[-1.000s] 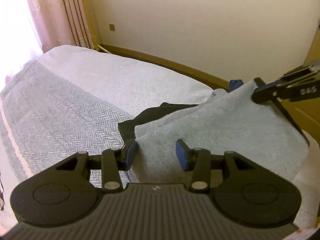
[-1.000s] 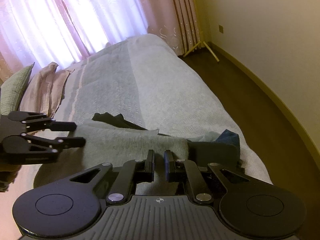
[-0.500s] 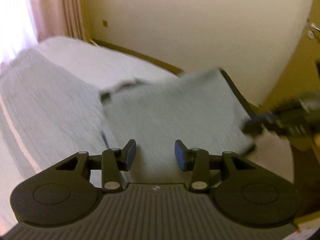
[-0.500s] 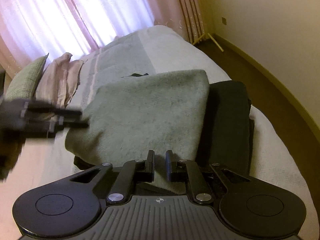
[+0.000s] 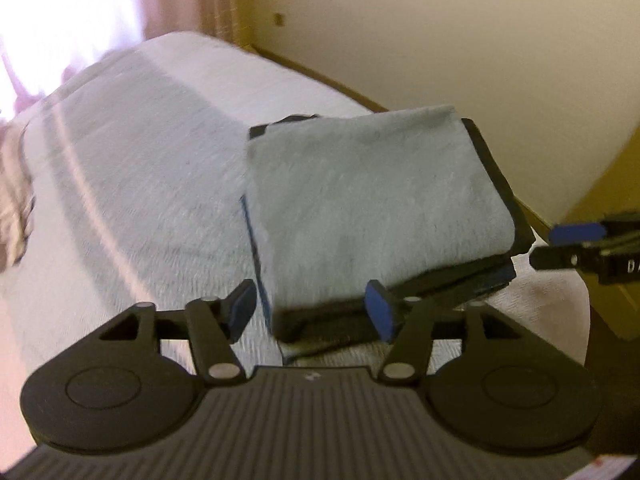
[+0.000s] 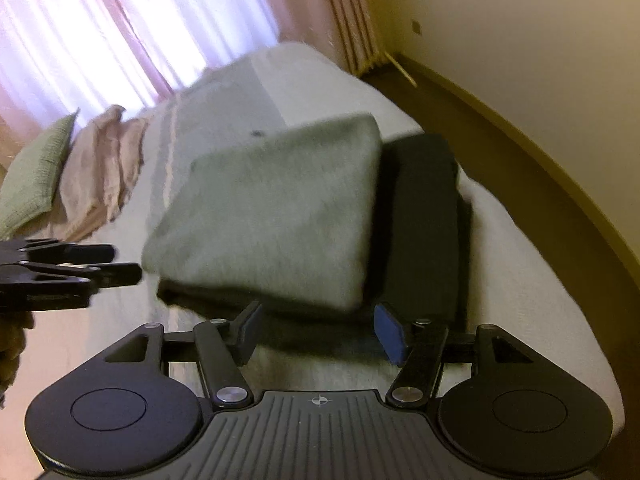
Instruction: Fold clothes
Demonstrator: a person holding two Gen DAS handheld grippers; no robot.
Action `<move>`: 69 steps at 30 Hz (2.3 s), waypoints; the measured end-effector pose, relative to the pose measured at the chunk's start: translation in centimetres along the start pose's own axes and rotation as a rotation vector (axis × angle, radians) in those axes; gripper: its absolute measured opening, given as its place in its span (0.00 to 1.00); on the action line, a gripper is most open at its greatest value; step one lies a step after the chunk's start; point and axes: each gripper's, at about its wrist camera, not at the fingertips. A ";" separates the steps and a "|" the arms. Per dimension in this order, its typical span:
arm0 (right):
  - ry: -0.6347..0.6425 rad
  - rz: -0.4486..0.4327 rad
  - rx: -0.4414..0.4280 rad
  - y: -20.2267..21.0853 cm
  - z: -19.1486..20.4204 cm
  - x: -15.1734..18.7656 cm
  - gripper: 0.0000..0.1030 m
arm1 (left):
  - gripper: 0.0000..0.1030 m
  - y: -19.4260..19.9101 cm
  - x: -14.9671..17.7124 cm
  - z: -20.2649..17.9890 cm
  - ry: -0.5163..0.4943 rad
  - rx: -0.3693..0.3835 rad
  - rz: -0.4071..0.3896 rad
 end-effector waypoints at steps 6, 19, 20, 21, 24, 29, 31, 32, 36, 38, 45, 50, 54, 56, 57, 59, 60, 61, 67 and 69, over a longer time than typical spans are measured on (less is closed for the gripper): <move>-0.040 0.026 0.043 2.6 -0.5 0.6 0.57 | 0.86 3.2 1.3 -1.7 0.091 -0.054 -0.026; -0.128 -0.100 0.099 12.9 3.7 7.2 0.65 | 0.99 12.5 6.2 -4.6 0.034 -0.041 -0.131; -0.130 -0.105 0.101 13.6 4.1 7.9 0.66 | 0.99 13.4 6.9 -4.8 0.032 -0.045 -0.138; -0.132 -0.111 0.103 14.3 4.5 8.7 0.67 | 0.99 14.1 7.6 -5.0 0.028 -0.049 -0.145; -0.137 -0.121 0.118 16.1 5.7 10.6 0.70 | 0.99 16.2 9.5 -5.6 0.014 -0.053 -0.161; -0.163 -0.128 0.144 18.6 7.0 13.5 0.72 | 0.99 18.1 12.0 -6.3 0.031 -0.018 -0.140; -0.170 -0.138 0.151 19.6 7.3 14.2 0.72 | 0.99 18.9 12.7 -6.7 0.042 -0.005 -0.140; -0.170 -0.142 0.153 20.0 7.3 14.4 0.72 | 0.99 19.3 12.9 -7.0 0.041 -0.009 -0.140; -0.170 -0.161 0.153 21.2 7.2 14.4 0.73 | 0.99 20.5 13.2 -7.8 0.064 -0.010 -0.153; -0.165 -0.167 0.156 21.5 7.1 14.2 0.73 | 0.99 20.8 13.0 -8.2 0.065 -0.017 -0.154; -0.082 -0.163 0.141 22.1 6.2 12.9 0.73 | 0.99 20.6 12.1 -10.3 0.085 -0.039 -0.162; -0.050 -0.167 0.126 22.4 5.1 12.6 0.74 | 0.99 20.0 12.1 -12.0 0.100 -0.051 -0.164; -0.050 -0.163 0.118 22.3 4.1 12.6 0.74 | 0.99 19.6 12.1 -13.1 0.104 -0.062 -0.160; -0.056 -0.161 0.117 22.3 3.8 12.6 0.74 | 0.99 19.4 12.1 -13.6 0.099 -0.070 -0.156; -0.059 -0.160 0.116 22.3 3.6 12.6 0.74 | 0.99 19.4 12.2 -13.7 0.096 -0.073 -0.153; -0.061 -0.159 0.114 22.4 3.4 12.7 0.74 | 0.99 19.2 12.4 -14.0 0.096 -0.074 -0.146; -0.061 -0.160 0.116 22.5 3.3 12.8 0.74 | 0.99 19.1 12.5 -14.1 0.097 -0.074 -0.143; -0.061 -0.160 0.116 22.5 3.3 12.8 0.74 | 0.99 19.1 12.5 -14.3 0.096 -0.073 -0.142; -0.068 -0.152 0.116 22.7 3.0 13.3 0.74 | 0.99 19.1 12.8 -14.7 0.089 -0.078 -0.136; -0.063 -0.150 0.119 22.8 3.0 13.4 0.74 | 0.99 19.1 13.0 -14.8 0.088 -0.081 -0.137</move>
Point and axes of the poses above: each gripper's, at about its wrist camera, not at the fingertips, and y roughly against the way its jaws point, z to its left, x to its underside, and after that the axes turned 13 degrees about x, right-handed
